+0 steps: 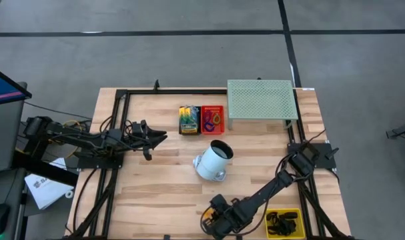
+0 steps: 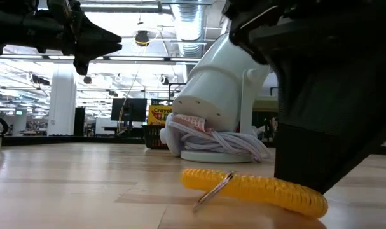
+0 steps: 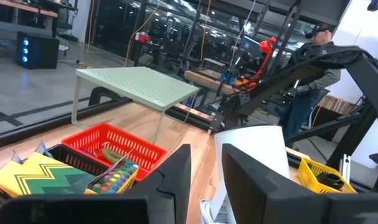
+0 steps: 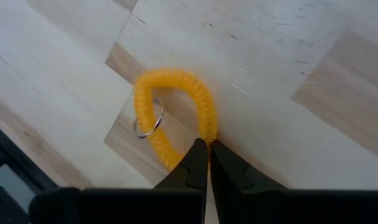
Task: Pick & Place Office Desk Supplies
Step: Put the yellow spring rubber band into the red bin
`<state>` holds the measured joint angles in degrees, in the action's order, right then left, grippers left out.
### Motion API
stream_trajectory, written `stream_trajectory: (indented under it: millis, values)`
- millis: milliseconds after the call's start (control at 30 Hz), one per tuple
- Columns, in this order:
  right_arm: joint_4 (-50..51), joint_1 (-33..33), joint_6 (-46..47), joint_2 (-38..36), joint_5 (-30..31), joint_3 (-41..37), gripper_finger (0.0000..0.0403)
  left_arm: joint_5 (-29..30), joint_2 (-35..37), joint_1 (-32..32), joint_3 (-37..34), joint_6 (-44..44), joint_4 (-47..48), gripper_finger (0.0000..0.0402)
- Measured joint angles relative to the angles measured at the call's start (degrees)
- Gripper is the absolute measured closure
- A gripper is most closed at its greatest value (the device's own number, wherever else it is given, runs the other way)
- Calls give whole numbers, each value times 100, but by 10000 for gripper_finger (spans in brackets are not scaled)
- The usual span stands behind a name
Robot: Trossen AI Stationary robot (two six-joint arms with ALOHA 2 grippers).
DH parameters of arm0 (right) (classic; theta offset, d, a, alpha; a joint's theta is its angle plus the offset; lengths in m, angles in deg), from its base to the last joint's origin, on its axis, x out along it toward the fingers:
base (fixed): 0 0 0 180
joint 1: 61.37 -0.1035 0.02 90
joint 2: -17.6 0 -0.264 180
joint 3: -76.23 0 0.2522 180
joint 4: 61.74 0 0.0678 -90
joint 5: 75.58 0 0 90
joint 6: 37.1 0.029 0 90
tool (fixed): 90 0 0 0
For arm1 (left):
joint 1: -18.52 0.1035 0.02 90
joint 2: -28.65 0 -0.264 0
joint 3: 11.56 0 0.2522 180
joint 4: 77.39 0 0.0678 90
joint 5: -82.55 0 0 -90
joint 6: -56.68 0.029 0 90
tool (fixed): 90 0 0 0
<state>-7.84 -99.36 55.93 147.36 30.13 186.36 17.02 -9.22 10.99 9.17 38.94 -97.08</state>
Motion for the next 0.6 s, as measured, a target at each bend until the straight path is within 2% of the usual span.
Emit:
stream_trajectory:
  millis: [200, 367, 433, 500, 600]
  values:
    - [1157, -514, 600, -99, 287, 451, 402, -94, 0, 0, 0, -54, 88, 316]
    - [2146, -1493, 1835, -635, 610, 469, 403, -94, 0, 0, 0, -71, 202, 316]
    - [2603, -2067, 2664, -891, 951, 467, 403, -94, 0, 0, 0, -74, 204, 316]
    - [2774, -2675, 3328, -1165, 1593, 384, 403, -94, 0, 0, 0, -74, 205, 316]
    - [2821, -3283, 3606, -1610, 2261, 199, 403, -94, 0, 0, 0, -69, 205, 316]
